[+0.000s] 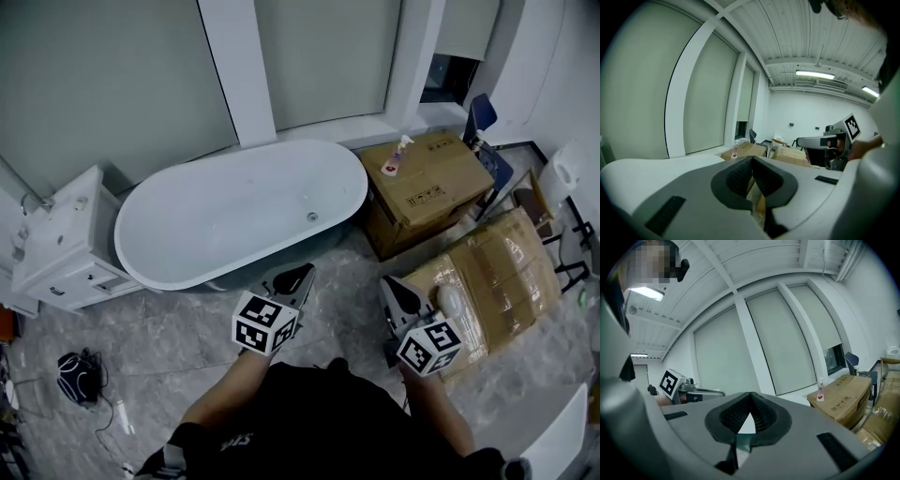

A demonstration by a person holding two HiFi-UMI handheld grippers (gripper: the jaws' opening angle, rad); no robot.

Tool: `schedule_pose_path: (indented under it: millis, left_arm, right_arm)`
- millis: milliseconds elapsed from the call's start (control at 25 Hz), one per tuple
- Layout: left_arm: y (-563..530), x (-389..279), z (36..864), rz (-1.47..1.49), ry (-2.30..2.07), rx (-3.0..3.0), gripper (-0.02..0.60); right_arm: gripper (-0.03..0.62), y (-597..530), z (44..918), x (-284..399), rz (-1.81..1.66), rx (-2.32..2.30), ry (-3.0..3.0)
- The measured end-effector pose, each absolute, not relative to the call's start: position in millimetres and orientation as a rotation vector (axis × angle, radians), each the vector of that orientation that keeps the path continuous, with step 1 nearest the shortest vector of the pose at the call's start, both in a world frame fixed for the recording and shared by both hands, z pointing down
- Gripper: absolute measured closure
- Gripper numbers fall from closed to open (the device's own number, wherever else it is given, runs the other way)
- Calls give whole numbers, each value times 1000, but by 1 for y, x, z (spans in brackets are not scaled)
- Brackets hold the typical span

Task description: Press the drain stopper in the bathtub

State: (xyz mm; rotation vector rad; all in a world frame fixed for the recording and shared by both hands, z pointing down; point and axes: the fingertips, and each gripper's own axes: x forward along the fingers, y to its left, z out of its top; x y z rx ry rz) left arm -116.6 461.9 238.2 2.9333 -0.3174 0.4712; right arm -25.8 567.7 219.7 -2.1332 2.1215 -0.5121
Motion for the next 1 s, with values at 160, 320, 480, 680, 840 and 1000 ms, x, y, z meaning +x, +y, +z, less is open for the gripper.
schedule_pose_path:
  millis: [160, 320, 480, 680, 840, 1000]
  left_arm:
    - [462, -91, 238, 467, -341, 2922, 565]
    - [446, -74, 245, 492, -361, 2908, 565]
    - [407, -55, 255, 490, -402, 2878, 566]
    - [336, -10, 274, 473, -401, 2842, 565]
    - [270, 33, 278, 481, -356, 2834, 565]
    - [193, 65, 275, 479, -345, 2838, 565]
  right_arm:
    - [580, 561, 226, 9, -510, -2103, 2131]
    - [580, 540, 227, 23, -531, -2066, 2143]
    - [580, 506, 238, 42, -571, -2047, 2171]
    - [580, 441, 248, 83, -576, -2072, 2202]
    - [580, 376, 252, 121, -636, -2107, 2176]
    - [580, 296, 250, 143, -634, -2089, 2246]
